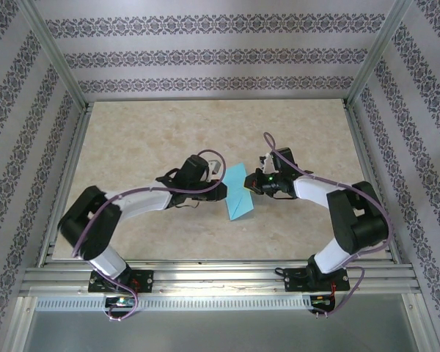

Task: Fold a paper plane with a square sheet of paper (pick it up from the middle)
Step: Turn over the paper at the center of the table.

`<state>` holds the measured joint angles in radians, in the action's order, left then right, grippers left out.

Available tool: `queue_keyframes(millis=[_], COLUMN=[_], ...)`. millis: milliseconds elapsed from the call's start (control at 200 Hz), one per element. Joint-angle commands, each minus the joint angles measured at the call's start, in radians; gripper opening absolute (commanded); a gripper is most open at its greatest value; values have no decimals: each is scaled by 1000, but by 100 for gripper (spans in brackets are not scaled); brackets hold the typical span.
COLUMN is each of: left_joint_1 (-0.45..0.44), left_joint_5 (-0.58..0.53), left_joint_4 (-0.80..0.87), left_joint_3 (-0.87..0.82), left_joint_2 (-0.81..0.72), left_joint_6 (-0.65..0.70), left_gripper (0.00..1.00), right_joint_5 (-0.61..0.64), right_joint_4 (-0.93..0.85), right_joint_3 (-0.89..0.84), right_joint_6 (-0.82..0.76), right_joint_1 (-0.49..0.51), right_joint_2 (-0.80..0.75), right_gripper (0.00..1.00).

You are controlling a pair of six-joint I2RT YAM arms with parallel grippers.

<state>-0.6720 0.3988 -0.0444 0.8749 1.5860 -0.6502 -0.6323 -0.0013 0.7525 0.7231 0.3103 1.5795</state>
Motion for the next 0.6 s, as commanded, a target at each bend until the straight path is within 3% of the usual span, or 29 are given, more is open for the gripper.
queue_keyframes(millis=[0,265,600], left_joint_1=[5,8,13], left_joint_5=[-112,-257,-433], left_joint_4=[-11,-1,-44], left_joint_3=[-42,-117,-223], left_joint_2=[-82,-233,-385], left_joint_6=[40,43,28], left_gripper=[22,32,48], right_joint_5=[61,297,763], right_joint_4=[-118,-463,-864], right_joint_3=[49,210,433], right_joint_6=[-84,-279,-450], right_joint_1=[9,57,112], right_joint_2=[-68,-203,-279], right_gripper=[0,0,0])
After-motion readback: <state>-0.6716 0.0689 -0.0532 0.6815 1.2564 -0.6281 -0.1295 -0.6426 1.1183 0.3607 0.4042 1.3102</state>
